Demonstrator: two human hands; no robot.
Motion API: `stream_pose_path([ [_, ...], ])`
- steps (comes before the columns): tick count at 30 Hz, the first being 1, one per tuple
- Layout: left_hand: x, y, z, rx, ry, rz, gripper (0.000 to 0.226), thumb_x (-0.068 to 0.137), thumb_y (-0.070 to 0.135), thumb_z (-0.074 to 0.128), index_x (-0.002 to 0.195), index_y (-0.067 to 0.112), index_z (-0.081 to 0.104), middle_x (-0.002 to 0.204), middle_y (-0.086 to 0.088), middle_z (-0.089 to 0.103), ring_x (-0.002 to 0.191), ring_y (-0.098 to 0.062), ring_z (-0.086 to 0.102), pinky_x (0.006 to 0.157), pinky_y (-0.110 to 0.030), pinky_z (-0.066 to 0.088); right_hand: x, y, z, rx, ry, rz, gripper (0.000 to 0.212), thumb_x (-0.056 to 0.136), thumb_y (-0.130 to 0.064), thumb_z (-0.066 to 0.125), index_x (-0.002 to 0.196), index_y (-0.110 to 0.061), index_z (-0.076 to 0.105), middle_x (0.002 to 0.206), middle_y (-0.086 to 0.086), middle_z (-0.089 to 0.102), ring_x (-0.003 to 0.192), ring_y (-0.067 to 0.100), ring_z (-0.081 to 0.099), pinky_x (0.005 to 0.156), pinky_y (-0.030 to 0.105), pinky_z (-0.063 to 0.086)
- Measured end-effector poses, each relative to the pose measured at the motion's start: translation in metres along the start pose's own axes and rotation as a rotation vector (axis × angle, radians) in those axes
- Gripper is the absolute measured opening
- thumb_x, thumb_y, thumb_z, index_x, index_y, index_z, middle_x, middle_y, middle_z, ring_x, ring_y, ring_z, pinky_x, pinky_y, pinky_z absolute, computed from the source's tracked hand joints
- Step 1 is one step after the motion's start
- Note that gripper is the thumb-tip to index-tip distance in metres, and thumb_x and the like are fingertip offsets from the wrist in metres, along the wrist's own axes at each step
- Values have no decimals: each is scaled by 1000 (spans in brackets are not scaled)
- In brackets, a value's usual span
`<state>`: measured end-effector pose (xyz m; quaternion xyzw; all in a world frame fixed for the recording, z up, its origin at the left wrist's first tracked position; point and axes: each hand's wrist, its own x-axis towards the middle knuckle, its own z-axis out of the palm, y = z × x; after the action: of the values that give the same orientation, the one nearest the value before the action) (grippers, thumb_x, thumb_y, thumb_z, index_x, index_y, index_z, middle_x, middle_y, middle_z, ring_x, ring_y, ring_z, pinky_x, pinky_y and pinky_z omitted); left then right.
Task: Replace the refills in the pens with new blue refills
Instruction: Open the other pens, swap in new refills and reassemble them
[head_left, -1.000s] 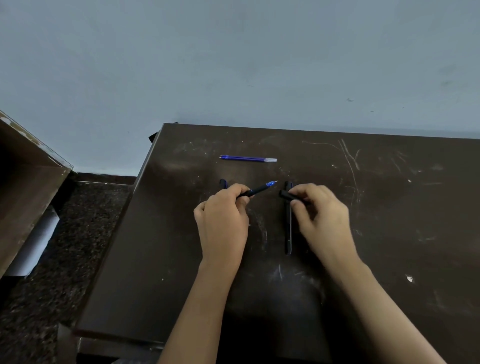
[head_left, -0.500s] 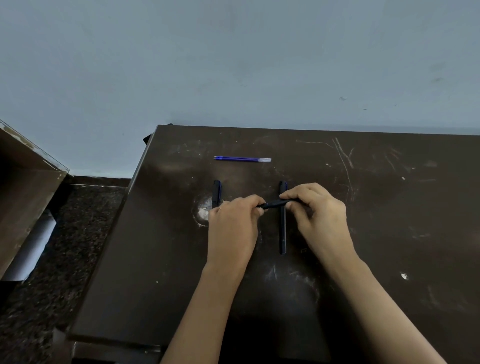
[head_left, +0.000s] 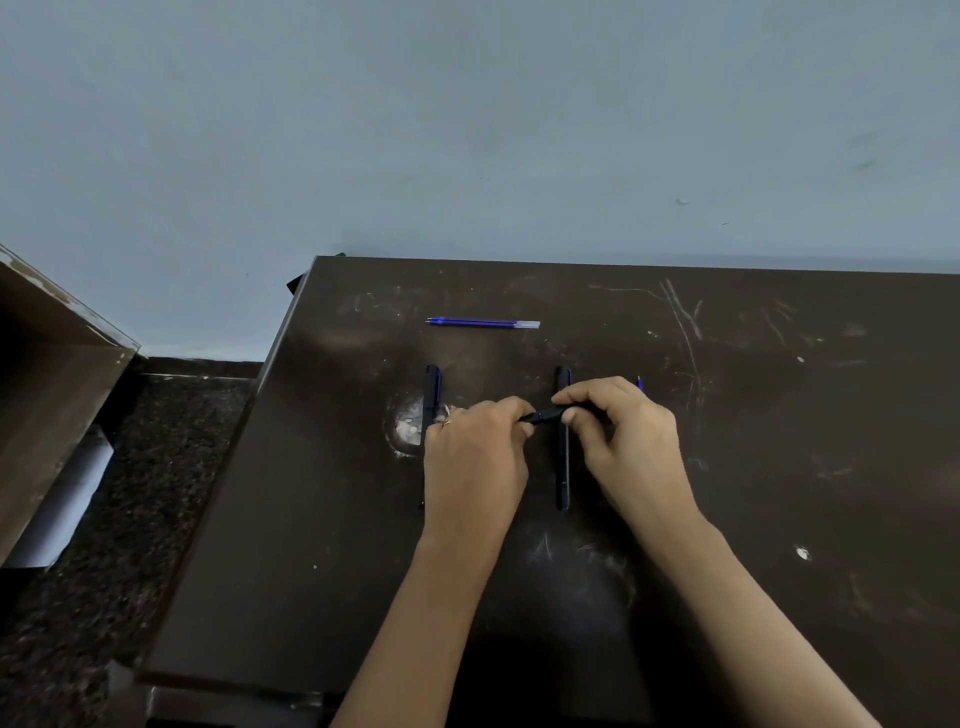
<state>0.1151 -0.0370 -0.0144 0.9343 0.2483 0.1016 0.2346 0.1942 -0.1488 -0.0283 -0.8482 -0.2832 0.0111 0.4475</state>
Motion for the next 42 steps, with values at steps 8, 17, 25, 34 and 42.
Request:
stream_pose_path([
  [8, -2, 7, 9, -68, 2, -217, 26, 96, 27, 48, 113, 16, 64, 102, -4, 54, 94, -18, 56, 71, -23, 37, -8, 0, 6, -48, -4, 225, 54, 81, -18, 70, 130, -20, 47, 110, -4, 48, 89, 8, 51, 76, 17, 44],
  [17, -5, 15, 18, 69, 14, -234, 19, 94, 30, 50, 109, 19, 54, 99, 1, 64, 95, -18, 61, 65, -29, 45, -15, 3, 17, -131, -142, 213, 41, 85, -12, 66, 124, -18, 58, 93, -5, 55, 81, 9, 56, 77, 19, 49],
  [25, -4, 14, 19, 28, -53, -185, 23, 94, 28, 51, 116, 21, 51, 104, 3, 63, 94, -16, 63, 67, -27, 44, -15, 4, 18, -83, -176, 238, 38, 83, -12, 66, 119, -21, 60, 86, -4, 60, 67, -2, 54, 59, 3, 40],
  [34, -3, 14, 19, -18, -71, -146, 27, 95, 26, 52, 121, 18, 50, 108, 1, 62, 97, -17, 62, 77, -34, 53, -15, 3, 14, -50, -191, 261, 38, 82, -11, 67, 118, -20, 60, 81, -8, 58, 67, -4, 53, 59, 3, 42],
  [42, -3, 12, 19, 31, -48, -141, 27, 96, 30, 49, 122, 22, 49, 108, 4, 61, 96, -14, 60, 66, -25, 39, -16, 1, 14, -28, -186, 262, 38, 82, -11, 68, 118, -19, 60, 81, -6, 59, 66, -3, 54, 61, 0, 41],
])
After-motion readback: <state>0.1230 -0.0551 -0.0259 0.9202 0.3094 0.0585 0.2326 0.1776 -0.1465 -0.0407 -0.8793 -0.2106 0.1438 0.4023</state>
